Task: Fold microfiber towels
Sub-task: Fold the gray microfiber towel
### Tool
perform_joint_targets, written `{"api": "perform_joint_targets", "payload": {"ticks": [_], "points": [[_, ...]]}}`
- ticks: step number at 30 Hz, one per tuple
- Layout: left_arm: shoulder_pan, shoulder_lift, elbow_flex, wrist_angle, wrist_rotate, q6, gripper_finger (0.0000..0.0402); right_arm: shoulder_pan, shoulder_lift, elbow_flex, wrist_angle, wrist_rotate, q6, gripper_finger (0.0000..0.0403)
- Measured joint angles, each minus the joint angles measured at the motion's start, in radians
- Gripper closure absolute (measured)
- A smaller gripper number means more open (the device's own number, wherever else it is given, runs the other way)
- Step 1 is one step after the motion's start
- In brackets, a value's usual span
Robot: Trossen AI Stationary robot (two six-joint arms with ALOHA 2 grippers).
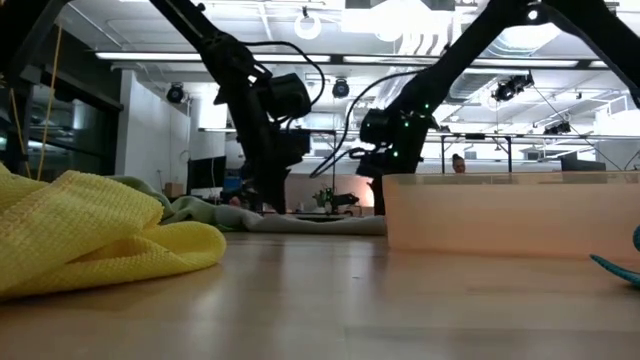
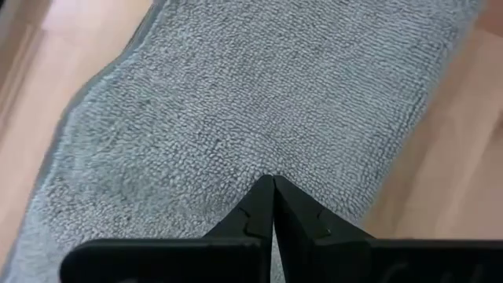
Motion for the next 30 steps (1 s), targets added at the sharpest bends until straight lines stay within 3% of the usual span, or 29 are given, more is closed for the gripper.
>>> {"api": "perform_joint_targets", "payload": {"ticks": [12, 21, 25, 30], "points": [[-0.009, -0.002, 0.001, -0.022, -0.016, -0.057, 0.0388, -0.015, -0.018, 0.000, -0.013, -0.069, -0.005, 0.0221], [-0.009, -0.002, 0.047, -0.024, -0.016, -0.056, 0.0310, -0.079, -0.087, 0.000, -0.089, -0.049, -0.047, 0.0221], [-0.003, -0.002, 0.074, 0.055, -0.014, -0.063, 0.0271, -0.092, -0.086, 0.000, -0.165, -0.063, -0.056, 0.0221], [-0.002, 0.053, 0.077, 0.124, 0.038, -0.105, 0.0253, -0.069, -0.064, 0.000, -0.193, -0.085, -0.053, 0.0221]]}}
